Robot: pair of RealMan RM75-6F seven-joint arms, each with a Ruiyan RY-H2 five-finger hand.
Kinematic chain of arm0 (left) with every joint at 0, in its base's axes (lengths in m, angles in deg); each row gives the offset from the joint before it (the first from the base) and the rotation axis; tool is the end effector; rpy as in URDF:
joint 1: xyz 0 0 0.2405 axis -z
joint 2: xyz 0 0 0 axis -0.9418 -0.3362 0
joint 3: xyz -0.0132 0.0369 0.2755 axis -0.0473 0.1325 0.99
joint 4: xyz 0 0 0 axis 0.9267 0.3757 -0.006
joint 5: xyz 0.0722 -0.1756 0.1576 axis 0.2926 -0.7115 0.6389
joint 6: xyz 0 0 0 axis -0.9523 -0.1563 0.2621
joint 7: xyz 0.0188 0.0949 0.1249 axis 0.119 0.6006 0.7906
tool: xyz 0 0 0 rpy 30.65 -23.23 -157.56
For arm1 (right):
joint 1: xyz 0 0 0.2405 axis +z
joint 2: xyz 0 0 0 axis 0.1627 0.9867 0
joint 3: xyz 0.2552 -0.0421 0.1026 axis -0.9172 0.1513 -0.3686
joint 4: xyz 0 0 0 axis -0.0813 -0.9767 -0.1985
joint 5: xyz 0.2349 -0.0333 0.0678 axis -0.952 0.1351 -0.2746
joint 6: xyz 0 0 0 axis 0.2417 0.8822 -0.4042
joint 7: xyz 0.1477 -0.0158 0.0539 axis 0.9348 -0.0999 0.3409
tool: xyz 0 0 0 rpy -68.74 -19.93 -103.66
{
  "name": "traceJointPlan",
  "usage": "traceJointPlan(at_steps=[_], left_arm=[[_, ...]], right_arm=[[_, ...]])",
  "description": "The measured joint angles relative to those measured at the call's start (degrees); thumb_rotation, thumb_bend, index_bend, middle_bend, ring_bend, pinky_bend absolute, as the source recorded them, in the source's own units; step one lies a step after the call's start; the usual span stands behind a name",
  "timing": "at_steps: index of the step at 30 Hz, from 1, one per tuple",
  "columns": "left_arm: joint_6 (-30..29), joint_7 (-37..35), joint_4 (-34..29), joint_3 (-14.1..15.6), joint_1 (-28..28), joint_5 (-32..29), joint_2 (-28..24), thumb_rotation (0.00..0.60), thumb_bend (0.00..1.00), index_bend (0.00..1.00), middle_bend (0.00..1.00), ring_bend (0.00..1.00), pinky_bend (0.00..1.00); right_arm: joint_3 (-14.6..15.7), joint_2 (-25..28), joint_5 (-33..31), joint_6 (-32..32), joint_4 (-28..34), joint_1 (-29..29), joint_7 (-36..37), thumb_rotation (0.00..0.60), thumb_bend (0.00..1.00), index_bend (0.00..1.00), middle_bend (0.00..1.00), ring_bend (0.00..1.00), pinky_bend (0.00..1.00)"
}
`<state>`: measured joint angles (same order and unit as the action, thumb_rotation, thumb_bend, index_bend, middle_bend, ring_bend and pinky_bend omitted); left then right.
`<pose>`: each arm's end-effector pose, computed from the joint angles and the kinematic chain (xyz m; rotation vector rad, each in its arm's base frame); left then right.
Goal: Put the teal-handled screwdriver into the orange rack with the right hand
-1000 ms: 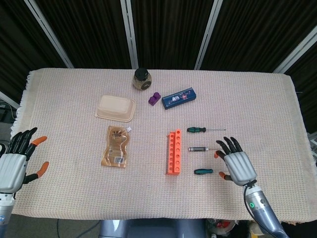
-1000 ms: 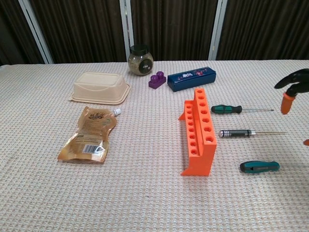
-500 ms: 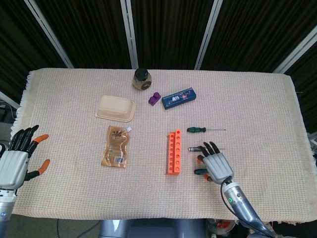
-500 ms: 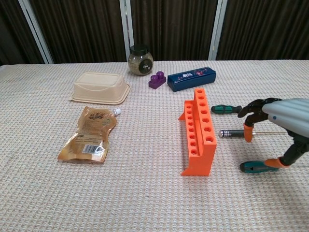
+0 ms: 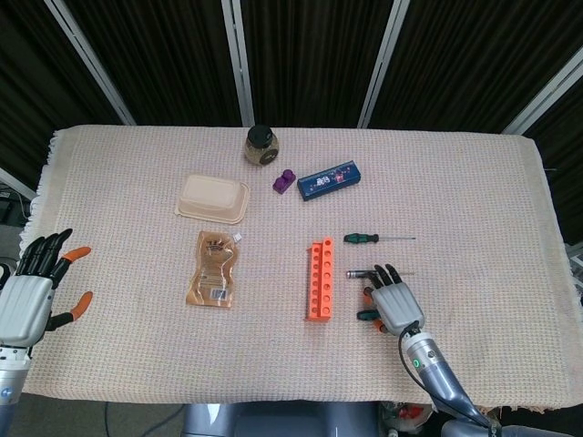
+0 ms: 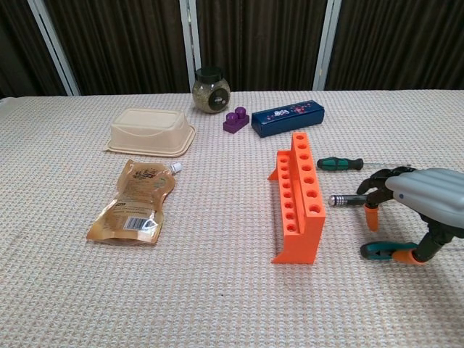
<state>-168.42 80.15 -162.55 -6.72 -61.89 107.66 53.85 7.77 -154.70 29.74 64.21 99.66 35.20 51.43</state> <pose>-0.2780 0.2190 0.1303 -1.4346 -0.8934 -1.0585 -0.2316 -0.2799 -0.0572 1.8636 -0.9524 0.6676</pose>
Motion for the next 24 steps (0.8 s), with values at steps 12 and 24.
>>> traceJointPlan(at_steps=[12, 24], left_arm=[[0.2, -0.7, -0.1, 0.0, 0.3, 0.1, -0.3, 0.600, 0.32, 0.22, 0.00, 0.00, 0.00], [0.7, -1.0, 0.3, -0.1, 0.7, -0.4, -0.1, 0.600, 0.32, 0.22, 0.00, 0.00, 0.00]], right_arm=[[1.0, -1.4, -0.5, 0.5, -1.7, 0.4, 1.0, 0.600, 0.23, 0.46, 0.12, 0.00, 0.01], [2.0, -2.1, -1.0, 1.3, -1.1, 0.7, -0.3, 0.600, 0.23, 0.47, 0.12, 0.00, 0.01]])
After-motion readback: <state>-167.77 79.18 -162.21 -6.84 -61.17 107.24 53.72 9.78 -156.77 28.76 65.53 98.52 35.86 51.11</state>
